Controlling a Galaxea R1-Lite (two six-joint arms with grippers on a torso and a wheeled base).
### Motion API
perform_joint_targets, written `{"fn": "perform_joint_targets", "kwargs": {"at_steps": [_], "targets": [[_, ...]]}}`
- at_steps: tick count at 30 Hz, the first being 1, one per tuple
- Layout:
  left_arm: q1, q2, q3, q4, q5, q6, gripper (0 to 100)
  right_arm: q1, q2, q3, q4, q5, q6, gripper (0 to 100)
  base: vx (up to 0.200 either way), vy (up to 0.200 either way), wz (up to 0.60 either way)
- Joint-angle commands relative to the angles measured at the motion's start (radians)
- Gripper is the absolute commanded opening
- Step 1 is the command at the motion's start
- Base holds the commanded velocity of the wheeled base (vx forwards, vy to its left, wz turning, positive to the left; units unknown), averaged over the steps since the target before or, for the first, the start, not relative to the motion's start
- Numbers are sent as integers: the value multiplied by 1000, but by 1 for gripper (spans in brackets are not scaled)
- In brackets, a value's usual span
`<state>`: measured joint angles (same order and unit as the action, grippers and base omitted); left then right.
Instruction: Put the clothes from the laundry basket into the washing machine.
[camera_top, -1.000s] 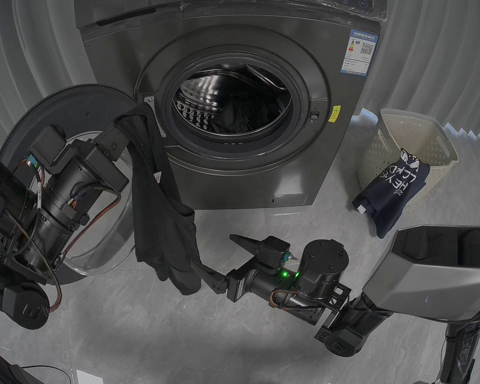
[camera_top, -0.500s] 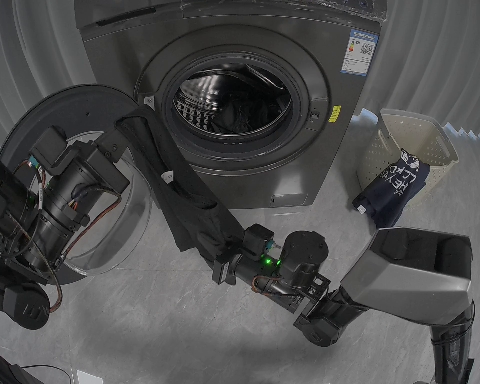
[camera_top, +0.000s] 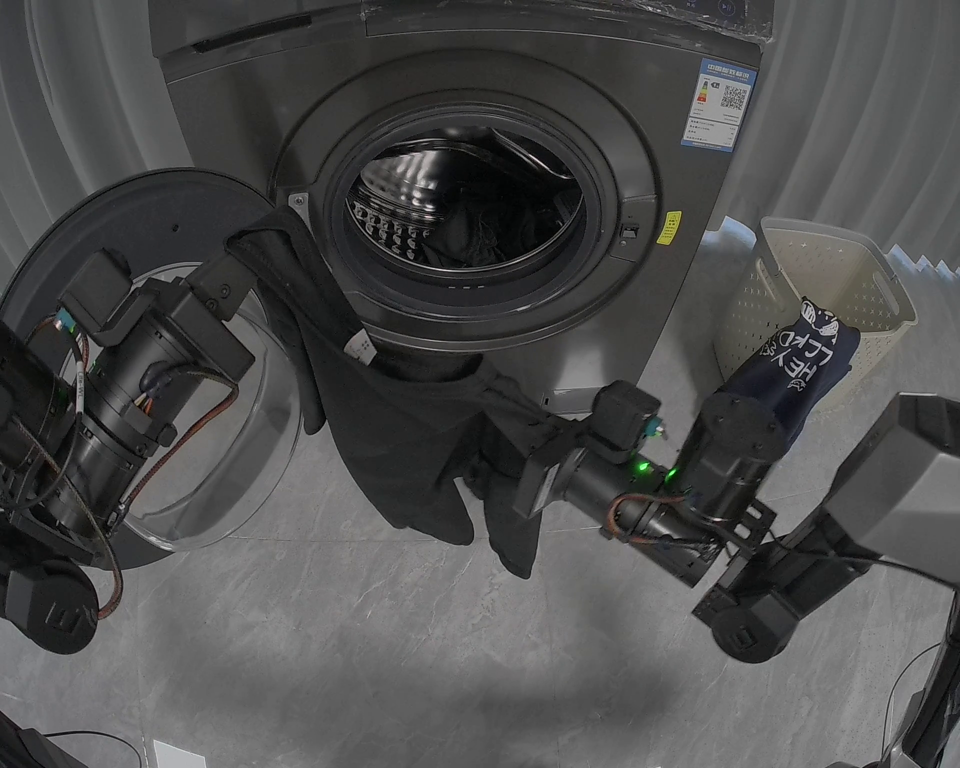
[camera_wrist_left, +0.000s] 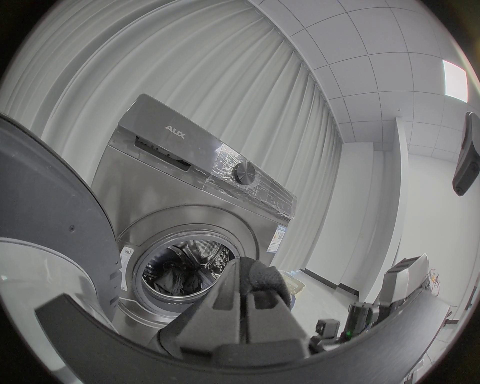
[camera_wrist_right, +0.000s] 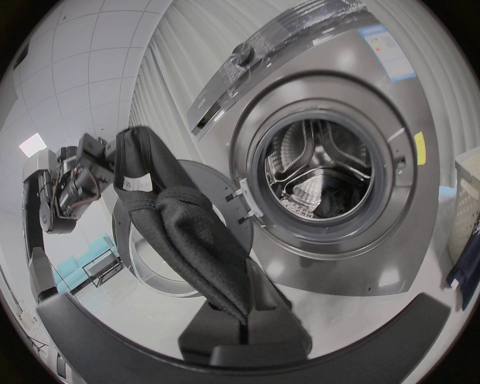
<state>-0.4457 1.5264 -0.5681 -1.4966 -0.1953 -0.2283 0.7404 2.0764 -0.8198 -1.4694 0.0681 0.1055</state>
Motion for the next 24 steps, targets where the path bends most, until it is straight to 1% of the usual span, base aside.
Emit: {"fn": "perform_joint_targets", "kwargs": {"at_steps": [1, 6, 13, 16, 17, 18, 20, 24], "targets": [[16, 1, -3, -1, -1, 0, 0, -58, -119, 34, 3, 18, -6, 0, 0, 0, 0], [19, -2, -6, -1, -1, 0, 0, -70, -121, 45, 0, 22, -4, 0, 0, 0, 0], [30, -11, -6, -1, 2, 0, 0, -122, -131, -58, 7, 22, -6, 0, 0, 0, 0], [58, -12, -6, -1, -7, 0, 0, -151, -148, -81, 15, 16, -4, 0, 0, 0, 0], [58, -12, -6, -1, -7, 0, 0, -151, -148, -81, 15, 16, -4, 0, 0, 0, 0], [78, -14, -4, -1, -10, 0, 0, -173, -159, -102, 17, 10, -3, 0, 0, 0, 0], [84, -23, 1, 1, -10, -2, 0, -188, -168, -128, 17, -1, 0, 0, 0, 0, 0], [84, -51, 7, 24, -10, 0, 0, -196, -199, -151, 18, -22, 3, 0, 0, 0, 0]]}}
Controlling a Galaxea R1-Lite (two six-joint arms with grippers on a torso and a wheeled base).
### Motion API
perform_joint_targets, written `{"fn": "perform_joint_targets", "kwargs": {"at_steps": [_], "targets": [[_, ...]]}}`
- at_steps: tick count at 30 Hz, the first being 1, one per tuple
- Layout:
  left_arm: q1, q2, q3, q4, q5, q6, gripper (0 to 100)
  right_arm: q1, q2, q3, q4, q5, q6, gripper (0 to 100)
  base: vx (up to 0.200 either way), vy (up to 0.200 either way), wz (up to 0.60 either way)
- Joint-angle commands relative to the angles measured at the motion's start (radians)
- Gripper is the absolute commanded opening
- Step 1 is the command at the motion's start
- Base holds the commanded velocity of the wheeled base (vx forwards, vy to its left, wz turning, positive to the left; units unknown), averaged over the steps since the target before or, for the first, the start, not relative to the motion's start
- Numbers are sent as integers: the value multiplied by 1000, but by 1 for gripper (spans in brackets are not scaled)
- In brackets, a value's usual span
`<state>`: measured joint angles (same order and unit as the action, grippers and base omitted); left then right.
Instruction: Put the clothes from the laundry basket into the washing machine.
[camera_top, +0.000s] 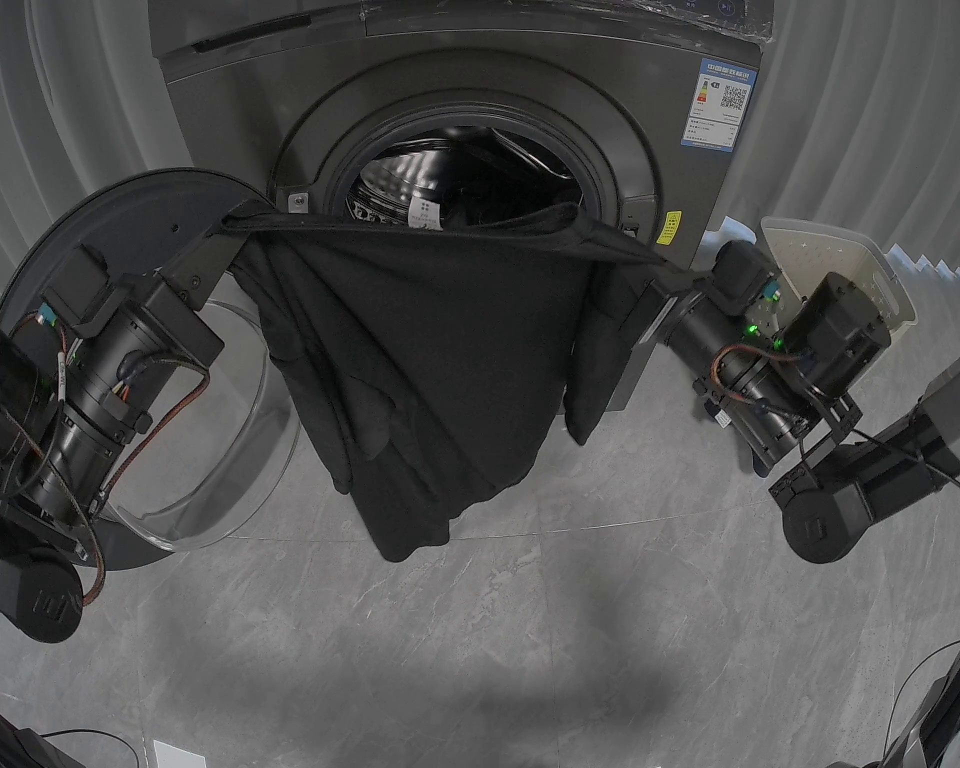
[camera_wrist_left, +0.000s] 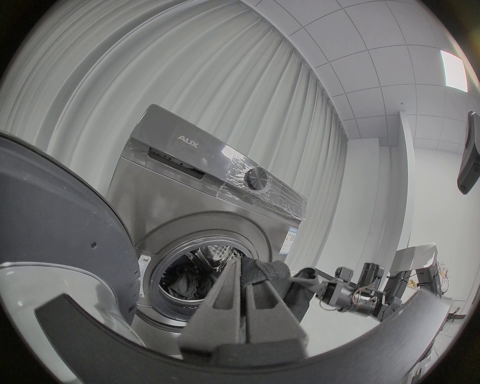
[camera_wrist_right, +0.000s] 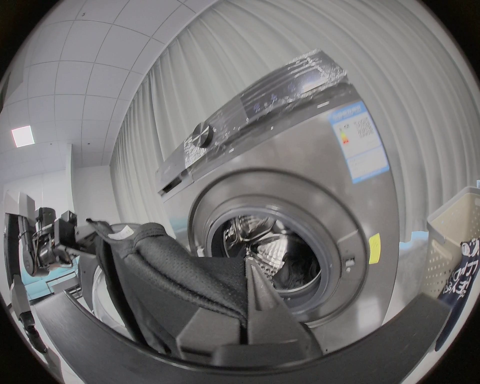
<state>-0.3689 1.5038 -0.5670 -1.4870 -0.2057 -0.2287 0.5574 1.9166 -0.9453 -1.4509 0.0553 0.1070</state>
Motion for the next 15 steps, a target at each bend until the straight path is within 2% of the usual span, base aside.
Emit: {"fn": "perform_joint_targets", "kwargs": {"at_steps": [1, 3, 5, 15], "targets": [[7, -33, 6, 25, 0, 0, 0, -13, -51, -27, 0, -11, 3, 0, 0, 0, 0], [7, -40, 7, 36, 0, 0, 0, -13, -68, -29, 0, -22, 6, 0, 0, 0, 0], [7, -40, 9, 39, 0, 0, 0, -7, -88, -39, 3, -54, 14, 0, 0, 0, 0], [4, -34, -10, 39, 0, -1, 0, 6, -102, -64, 14, -61, 17, 0, 0, 0, 0]]}}
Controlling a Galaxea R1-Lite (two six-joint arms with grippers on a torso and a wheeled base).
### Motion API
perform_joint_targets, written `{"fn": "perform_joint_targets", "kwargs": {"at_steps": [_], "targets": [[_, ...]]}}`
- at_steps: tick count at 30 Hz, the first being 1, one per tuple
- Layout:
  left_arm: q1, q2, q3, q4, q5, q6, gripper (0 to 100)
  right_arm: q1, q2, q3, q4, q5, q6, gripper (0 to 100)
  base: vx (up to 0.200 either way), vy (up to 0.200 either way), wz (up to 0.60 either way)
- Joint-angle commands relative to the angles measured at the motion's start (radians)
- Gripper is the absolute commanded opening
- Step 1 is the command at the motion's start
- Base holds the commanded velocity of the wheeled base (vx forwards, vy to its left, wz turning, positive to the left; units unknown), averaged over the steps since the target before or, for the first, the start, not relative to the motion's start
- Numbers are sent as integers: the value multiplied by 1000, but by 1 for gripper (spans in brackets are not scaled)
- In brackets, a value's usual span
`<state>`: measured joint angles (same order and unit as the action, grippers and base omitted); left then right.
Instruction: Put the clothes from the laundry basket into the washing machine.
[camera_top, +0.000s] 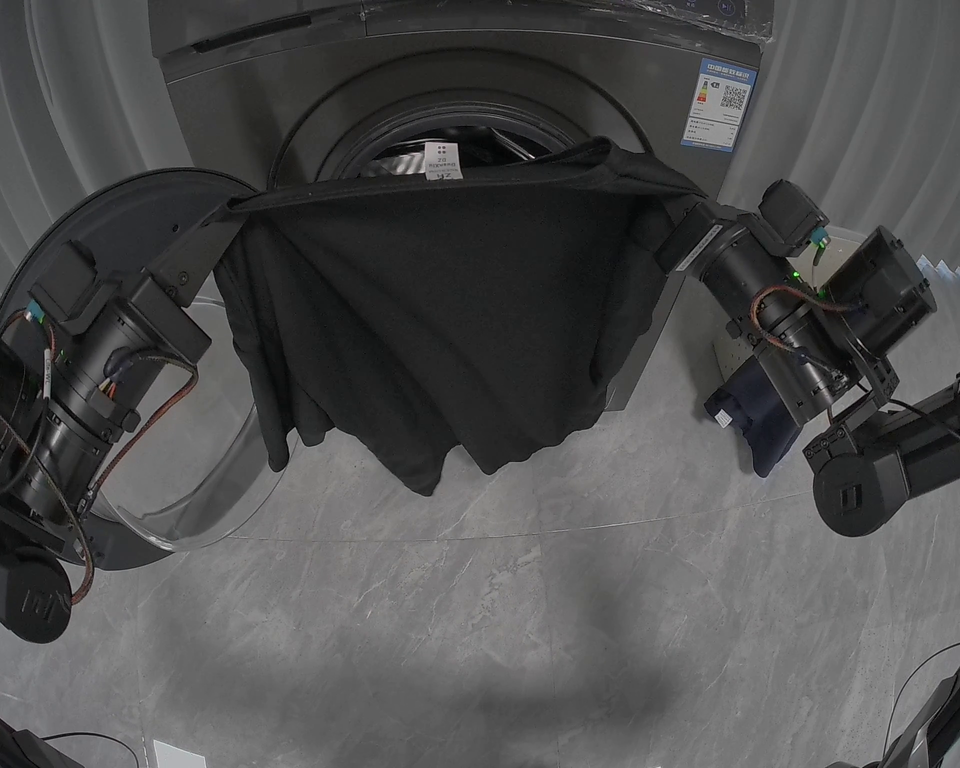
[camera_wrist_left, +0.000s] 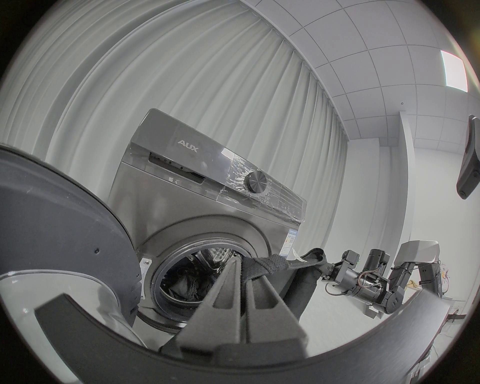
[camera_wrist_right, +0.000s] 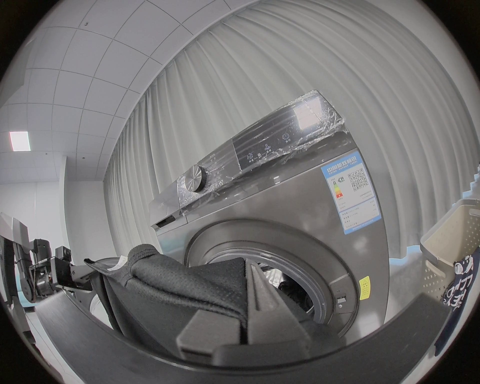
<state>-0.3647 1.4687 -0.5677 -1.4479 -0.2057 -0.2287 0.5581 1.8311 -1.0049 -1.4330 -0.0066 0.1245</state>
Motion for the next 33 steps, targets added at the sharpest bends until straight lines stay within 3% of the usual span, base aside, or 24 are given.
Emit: {"fn": "perform_joint_targets", "kwargs": {"at_steps": [1, 20, 21, 27, 30, 33], "targets": [[-2, 2, -11, 0, 0, -1, 0, 8, -19, -4, -4, -1, 0, 0, 0, 0, 0], [-7, -1, -14, 3, -1, 2, 0, 43, -36, -6, 20, 0, 0, 0, 0, 0, 0], [-7, 1, -8, 7, -3, 3, 100, 52, -35, -6, 31, 0, 0, 0, 0, 0, 0], [-16, 39, 187, 86, -27, 5, 100, 106, -24, -6, 57, -9, 6, 0, 0, 0, 0], [-60, 102, 262, 75, -84, 5, 100, 128, -4, -26, 80, -9, 7, 0, 0, 0, 0], [-112, 157, 282, 73, -89, 0, 100, 143, 1, -49, 103, -9, 14, 0, 0, 0, 0]]}}
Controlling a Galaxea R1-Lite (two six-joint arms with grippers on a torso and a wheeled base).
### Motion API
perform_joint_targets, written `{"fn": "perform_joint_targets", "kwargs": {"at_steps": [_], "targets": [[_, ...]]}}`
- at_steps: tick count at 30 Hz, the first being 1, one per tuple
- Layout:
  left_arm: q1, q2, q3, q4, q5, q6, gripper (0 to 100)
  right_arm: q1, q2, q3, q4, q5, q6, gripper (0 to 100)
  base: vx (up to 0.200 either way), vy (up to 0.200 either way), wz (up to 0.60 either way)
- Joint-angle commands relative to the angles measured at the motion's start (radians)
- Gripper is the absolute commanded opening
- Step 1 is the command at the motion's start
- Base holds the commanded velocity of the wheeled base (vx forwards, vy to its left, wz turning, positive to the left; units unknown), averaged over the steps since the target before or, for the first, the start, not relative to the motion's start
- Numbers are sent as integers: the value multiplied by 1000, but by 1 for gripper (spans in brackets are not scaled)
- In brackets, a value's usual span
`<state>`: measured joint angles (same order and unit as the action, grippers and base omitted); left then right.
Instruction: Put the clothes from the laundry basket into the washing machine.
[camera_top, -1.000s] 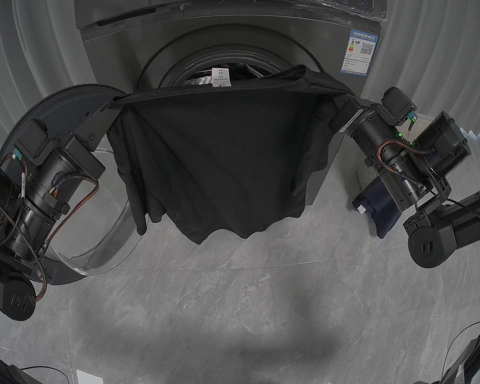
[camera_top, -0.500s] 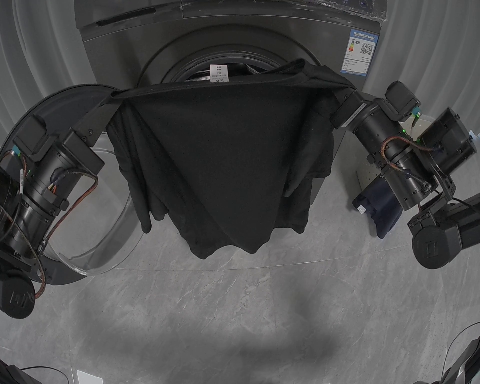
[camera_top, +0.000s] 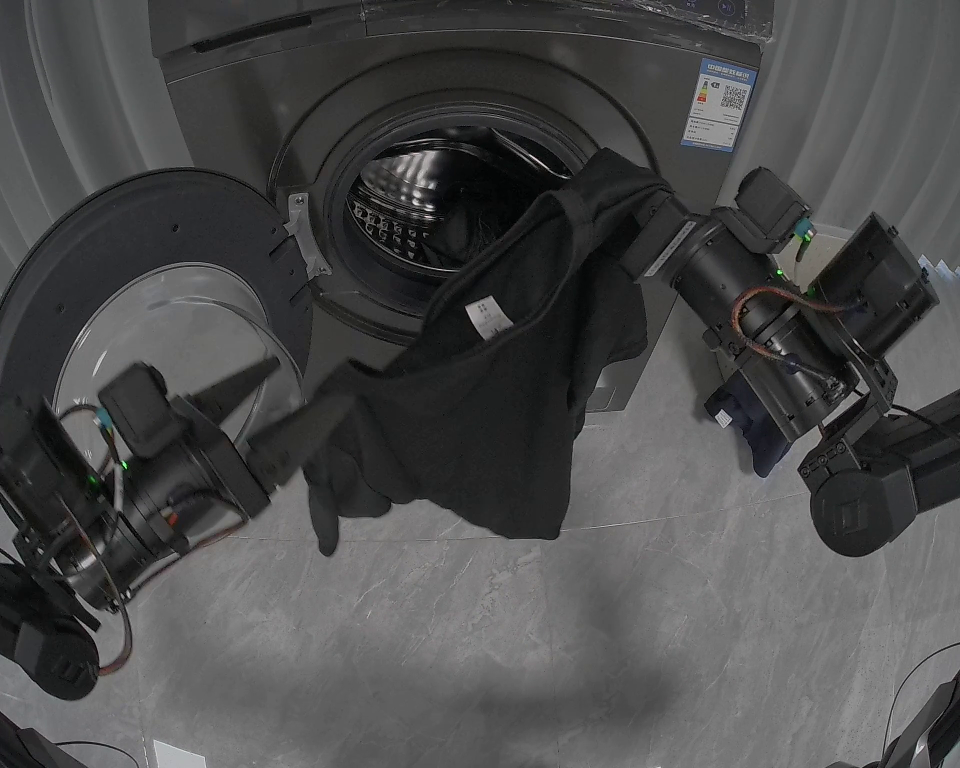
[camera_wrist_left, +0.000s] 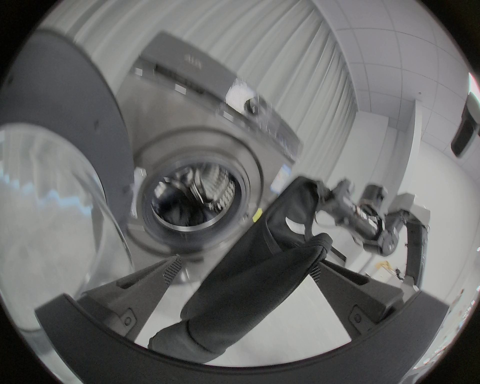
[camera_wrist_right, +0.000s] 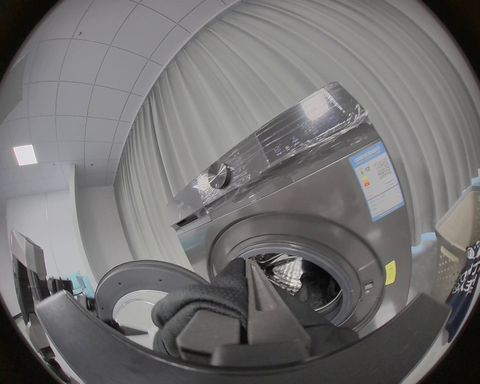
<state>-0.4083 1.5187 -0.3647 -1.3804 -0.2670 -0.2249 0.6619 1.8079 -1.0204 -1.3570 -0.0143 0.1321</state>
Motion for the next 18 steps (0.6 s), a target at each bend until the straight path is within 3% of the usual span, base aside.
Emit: {"fn": "perform_joint_targets", "kwargs": {"at_steps": [1, 13, 18], "targets": [[-89, 158, 81, 1, -28, 4, 100, 50, 25, -58, 47, -3, 11, 0, 0, 0, 0], [-153, 449, 6, -158, -23, 6, 100, 88, 21, -79, 90, -9, 20, 0, 0, 0, 0], [-150, 525, -79, -169, -21, 6, 100, 110, 18, -75, 88, -9, 24, 0, 0, 0, 0]]}}
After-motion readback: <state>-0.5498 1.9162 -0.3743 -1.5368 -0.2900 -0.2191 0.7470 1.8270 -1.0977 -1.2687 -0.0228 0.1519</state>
